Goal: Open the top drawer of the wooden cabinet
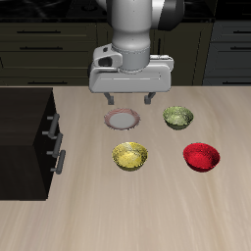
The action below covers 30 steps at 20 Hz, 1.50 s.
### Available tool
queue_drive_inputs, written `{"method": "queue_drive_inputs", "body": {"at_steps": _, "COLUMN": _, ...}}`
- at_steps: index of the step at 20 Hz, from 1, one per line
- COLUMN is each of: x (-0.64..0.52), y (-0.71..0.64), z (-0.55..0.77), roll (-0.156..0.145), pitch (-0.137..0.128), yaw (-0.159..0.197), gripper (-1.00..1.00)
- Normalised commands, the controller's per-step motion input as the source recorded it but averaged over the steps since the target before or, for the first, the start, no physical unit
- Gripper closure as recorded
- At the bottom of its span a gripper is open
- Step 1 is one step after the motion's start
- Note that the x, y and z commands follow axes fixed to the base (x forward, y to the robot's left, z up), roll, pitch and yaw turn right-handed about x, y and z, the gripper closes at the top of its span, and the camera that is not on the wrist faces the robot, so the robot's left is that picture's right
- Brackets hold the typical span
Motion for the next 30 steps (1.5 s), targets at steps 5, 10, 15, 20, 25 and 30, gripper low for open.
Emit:
{"method": "queue_drive_inputs", "body": {"at_steps": 5, "x": 0.17, "y": -0.02, "z": -0.04, "roll": -0.025, "pitch": 0.002, "yaw": 0.023, "gripper": -1.0}}
{"method": "queue_drive_inputs", "body": {"at_steps": 10, "x": 0.12, "y": -0.02, "z": -0.06, "roll": -0.006, "pitch": 0.007, "yaw": 0.007, "gripper": -1.0}}
{"method": "queue_drive_inputs", "body": {"at_steps": 15, "x": 0.03, "y": -0.03, "z": -0.01, "roll": -0.006, "pitch": -0.001, "yaw": -0.002, "gripper": -1.0}}
{"method": "queue_drive_inputs", "body": {"at_steps": 20, "x": -0.03, "y": -0.13, "z": 0.04, "roll": -0.086, "pitch": -0.002, "yaw": 0.02, "gripper": -1.0}}
{"method": "queue_drive_inputs", "body": {"at_steps": 25, "x": -0.03, "y": -0.26, "z": 0.06, "roll": -0.149, "pitch": 0.018, "yaw": 0.028, "gripper": -1.0}}
{"method": "queue_drive_inputs", "body": {"at_steps": 30, "x": -0.04, "y": -0.17, "z": 0.02, "roll": -0.071, "pitch": 0.019, "yaw": -0.004, "gripper": -1.0}}
